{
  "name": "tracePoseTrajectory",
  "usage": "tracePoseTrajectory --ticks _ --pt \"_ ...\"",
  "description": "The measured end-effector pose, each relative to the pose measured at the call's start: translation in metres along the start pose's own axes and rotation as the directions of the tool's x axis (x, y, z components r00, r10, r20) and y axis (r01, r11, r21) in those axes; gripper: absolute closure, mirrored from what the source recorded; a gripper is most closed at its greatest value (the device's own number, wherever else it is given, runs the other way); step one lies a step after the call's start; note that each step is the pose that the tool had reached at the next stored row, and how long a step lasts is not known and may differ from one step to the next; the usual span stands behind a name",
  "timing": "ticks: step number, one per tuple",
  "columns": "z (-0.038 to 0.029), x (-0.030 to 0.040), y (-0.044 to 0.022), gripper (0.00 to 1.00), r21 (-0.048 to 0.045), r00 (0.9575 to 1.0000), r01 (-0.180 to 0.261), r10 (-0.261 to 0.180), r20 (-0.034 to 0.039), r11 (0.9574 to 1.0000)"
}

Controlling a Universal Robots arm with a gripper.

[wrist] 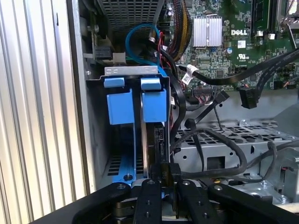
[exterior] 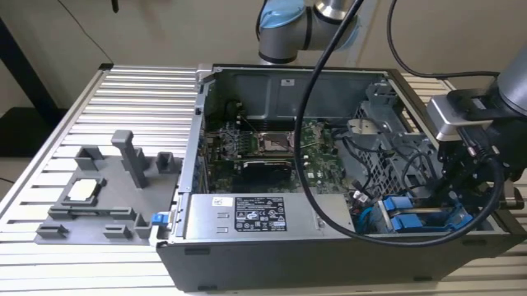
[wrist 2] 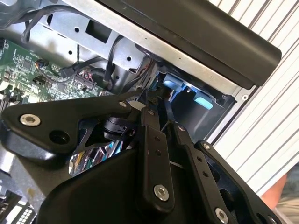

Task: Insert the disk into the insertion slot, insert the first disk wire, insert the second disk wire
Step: 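Insert the first disk wire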

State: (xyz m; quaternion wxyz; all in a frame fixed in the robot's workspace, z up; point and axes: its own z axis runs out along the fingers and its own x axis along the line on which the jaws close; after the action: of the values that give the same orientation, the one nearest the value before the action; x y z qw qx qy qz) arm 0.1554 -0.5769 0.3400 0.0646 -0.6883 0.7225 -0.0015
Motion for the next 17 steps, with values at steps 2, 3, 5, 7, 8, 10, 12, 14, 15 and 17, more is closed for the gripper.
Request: tracePoseTrajectory --ticks 2,3,5,7,8,10,12,14,15,17 --pt "-0.0001 -0.0008 0.0 0.81 0.0 1.0 0.0 0.0 -0.0001 1.0" --pt "0.0 -0.0008 0.0 0.81 0.0 1.0 0.0 0.0 -0.0001 1.0" --pt "-0.0001 -0.0003 0.0 0.81 -0.0004 1.0 0.0 0.0 -0.0003 1.0" --pt "-0.0002 0.0004 -0.0002 0.81 -0.0011 1.0 0.0 0.0 -0.0004 1.0" --pt "-0.0002 0.0005 -0.0002 0.81 -0.0011 1.0 0.0 0.0 -0.0003 1.0" --pt "0.0004 0.0006 -0.0002 0.81 -0.0011 1.0 0.0 0.0 -0.0003 1.0" --pt "0.0017 0.0007 -0.0001 0.81 -0.001 1.0 0.0 0.0 -0.0001 1.0" --pt "0.0033 0.0009 0.0 0.81 -0.0012 1.0 0.0 0.0 -0.0001 1.0" --pt "0.0043 0.0009 0.0001 0.81 -0.0012 1.0 0.0 0.0 -0.0003 1.0" --pt "0.0069 0.0012 0.0005 0.81 -0.0011 1.0 0.0 0.0 -0.0015 1.0"
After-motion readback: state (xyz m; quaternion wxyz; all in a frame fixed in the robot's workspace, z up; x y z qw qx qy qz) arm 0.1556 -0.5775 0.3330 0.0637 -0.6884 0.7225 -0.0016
